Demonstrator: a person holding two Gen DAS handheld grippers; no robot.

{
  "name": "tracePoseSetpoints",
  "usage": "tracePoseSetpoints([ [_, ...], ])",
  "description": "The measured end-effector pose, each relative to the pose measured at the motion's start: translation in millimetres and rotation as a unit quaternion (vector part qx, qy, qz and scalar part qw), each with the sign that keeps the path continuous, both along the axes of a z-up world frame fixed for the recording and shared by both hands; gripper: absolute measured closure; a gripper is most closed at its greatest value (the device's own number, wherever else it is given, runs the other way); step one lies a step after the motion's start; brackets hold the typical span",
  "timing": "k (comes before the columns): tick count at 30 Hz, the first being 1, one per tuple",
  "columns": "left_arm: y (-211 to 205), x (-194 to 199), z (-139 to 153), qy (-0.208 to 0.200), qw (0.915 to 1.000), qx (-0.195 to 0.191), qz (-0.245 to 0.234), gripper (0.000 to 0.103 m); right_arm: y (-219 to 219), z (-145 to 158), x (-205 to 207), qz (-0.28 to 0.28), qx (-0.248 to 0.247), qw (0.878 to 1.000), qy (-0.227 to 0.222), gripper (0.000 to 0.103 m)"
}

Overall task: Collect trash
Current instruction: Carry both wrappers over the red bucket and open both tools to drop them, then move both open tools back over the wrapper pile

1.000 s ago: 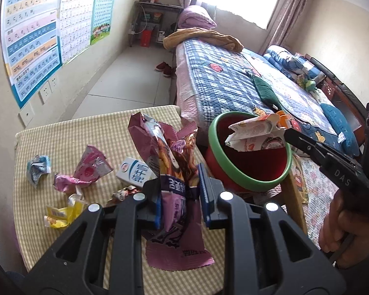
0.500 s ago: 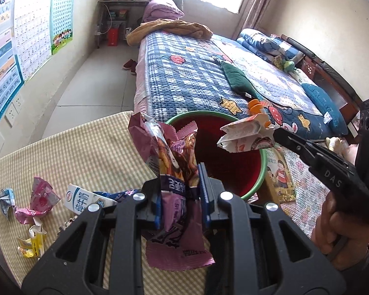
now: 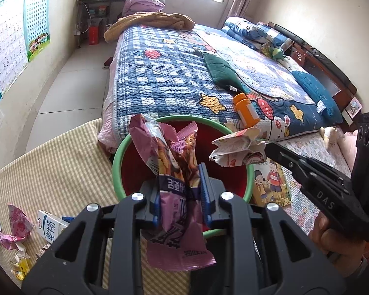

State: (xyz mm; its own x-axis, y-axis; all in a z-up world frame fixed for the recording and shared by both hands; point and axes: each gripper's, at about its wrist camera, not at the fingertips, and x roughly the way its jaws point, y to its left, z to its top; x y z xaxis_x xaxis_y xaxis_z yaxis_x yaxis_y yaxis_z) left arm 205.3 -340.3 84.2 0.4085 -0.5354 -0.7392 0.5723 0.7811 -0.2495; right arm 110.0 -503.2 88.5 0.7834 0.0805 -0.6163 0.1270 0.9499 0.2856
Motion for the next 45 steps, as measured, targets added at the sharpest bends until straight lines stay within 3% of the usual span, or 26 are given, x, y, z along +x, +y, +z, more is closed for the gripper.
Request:
tracePoseSetpoints([
  [2, -3.2, 4.0, -3.0, 0.005, 1.0, 0.0, 0.001, 0.073, -4.5, -2.0, 1.1, -0.003, 0.002, 1.0, 0.003, 0.101],
  [4, -5.6, 6.4, -4.9, 0.01, 0.9999, -0.005, 0.002, 0.058, -7.2, -4.0, 2.2, -0.002, 0.007, 1.0, 0.007, 0.098],
  [6, -3.5, 7.4, -5.2, 0.01, 0.9999, -0.009, 0.007, 0.043, -7.5, -5.0, 2.7, -0.002, 0.008, 1.0, 0.007, 0.089],
  [8, -0.4, 8.1, -7.1, 0.015, 0.9998, -0.011, 0.011, 0.039, -6.5, -6.1, 3.1, -0.002, 0.008, 1.0, 0.006, 0.068],
  [12, 12.8, 6.0, -9.3, 0.018, 0.9995, -0.011, 0.023, 0.027, -1.0, -6.5, 2.5, -0.005, 0.009, 1.0, 0.004, 0.048],
  [17, 30.3, 1.0, -4.2, 0.007, 0.9992, -0.006, 0.04, 0.007, 10.4, 0.1, 0.9, -0.005, 0.006, 1.0, -0.001, 0.014],
  [19, 37.8, -2.5, -1.6, 0.002, 0.9991, -0.001, 0.043, 0.006, 16.6, 3.2, 0.0, -0.006, 0.002, 1.0, -0.001, 0.009],
  [32, 125.6, -25.7, 4.6, -0.002, 0.9944, -0.012, 0.105, 0.006, 65.2, 18.6, -4.4, -0.004, -0.036, 0.999, 0.007, 0.007],
  [45, 247.3, -57.5, 3.7, -0.009, 0.9794, -0.016, 0.201, 0.006, 162.8, 14.2, 3.2, 0.078, -0.05, 0.996, 0.011, 0.007],
])
